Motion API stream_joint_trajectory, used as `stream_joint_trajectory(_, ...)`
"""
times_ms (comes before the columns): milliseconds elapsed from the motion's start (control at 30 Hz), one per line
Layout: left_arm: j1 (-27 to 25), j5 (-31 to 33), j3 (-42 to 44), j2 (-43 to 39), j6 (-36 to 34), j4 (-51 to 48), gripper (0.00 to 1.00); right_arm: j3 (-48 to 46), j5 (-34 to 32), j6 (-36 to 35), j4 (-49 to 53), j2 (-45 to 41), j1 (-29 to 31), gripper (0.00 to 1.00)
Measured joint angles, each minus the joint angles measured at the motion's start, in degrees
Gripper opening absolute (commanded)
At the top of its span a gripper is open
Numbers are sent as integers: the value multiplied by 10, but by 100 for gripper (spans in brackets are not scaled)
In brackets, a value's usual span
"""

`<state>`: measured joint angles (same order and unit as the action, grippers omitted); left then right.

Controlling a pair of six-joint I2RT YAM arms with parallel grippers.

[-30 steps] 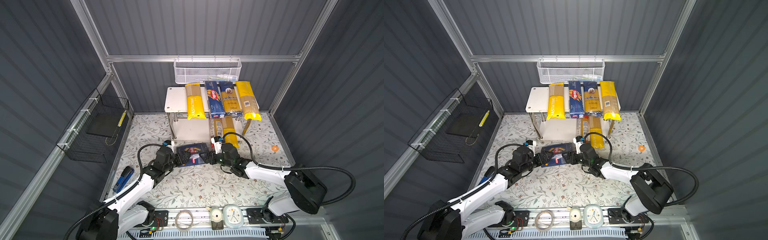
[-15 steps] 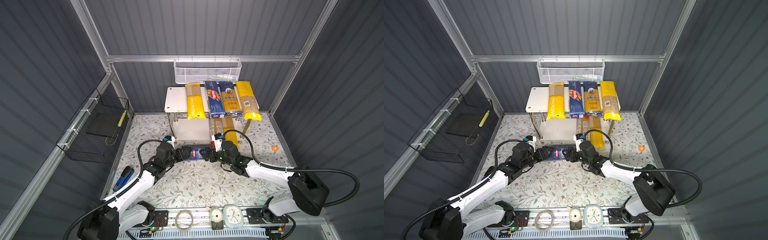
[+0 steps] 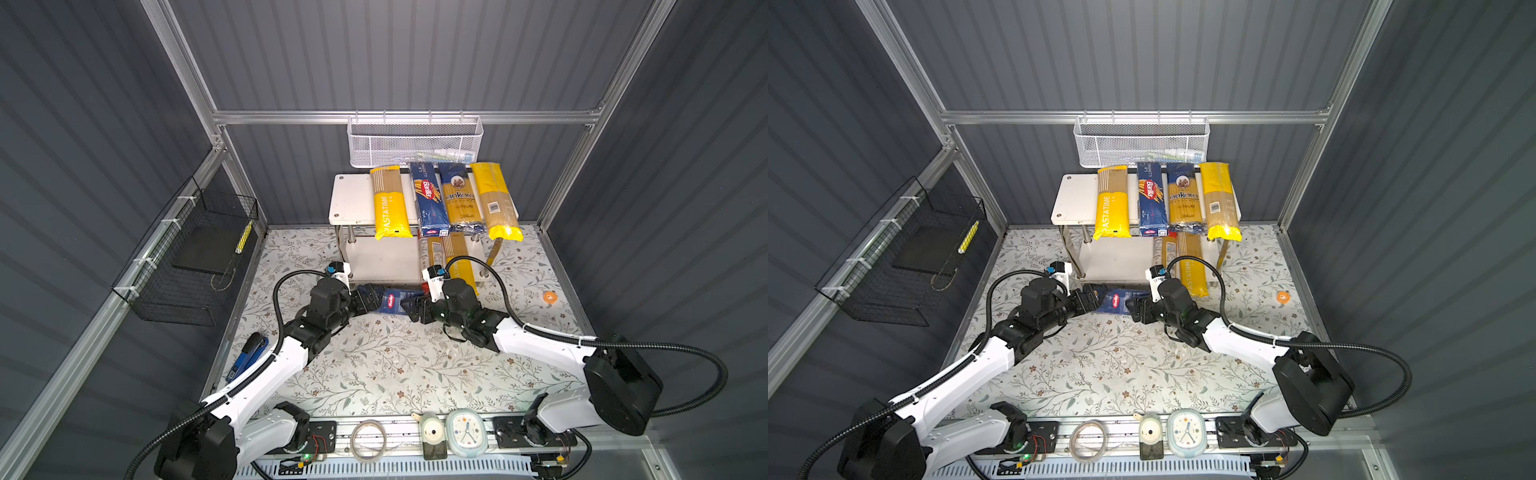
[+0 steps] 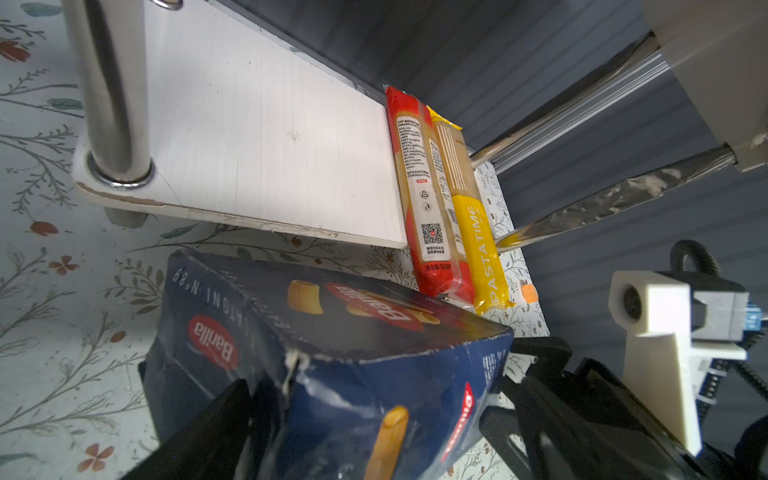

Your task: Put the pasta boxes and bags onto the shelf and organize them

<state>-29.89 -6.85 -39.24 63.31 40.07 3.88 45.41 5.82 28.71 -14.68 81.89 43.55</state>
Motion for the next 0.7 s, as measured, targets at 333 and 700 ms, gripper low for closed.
stream_joint_trajectory(333, 0, 2, -12, 0, -12, -7, 100, 24, -13, -36, 10, -23, 0, 79)
stream_joint_trajectory(700, 0, -2, -43, 30, -22, -17, 100, 68, -35, -75, -7, -27, -1, 79)
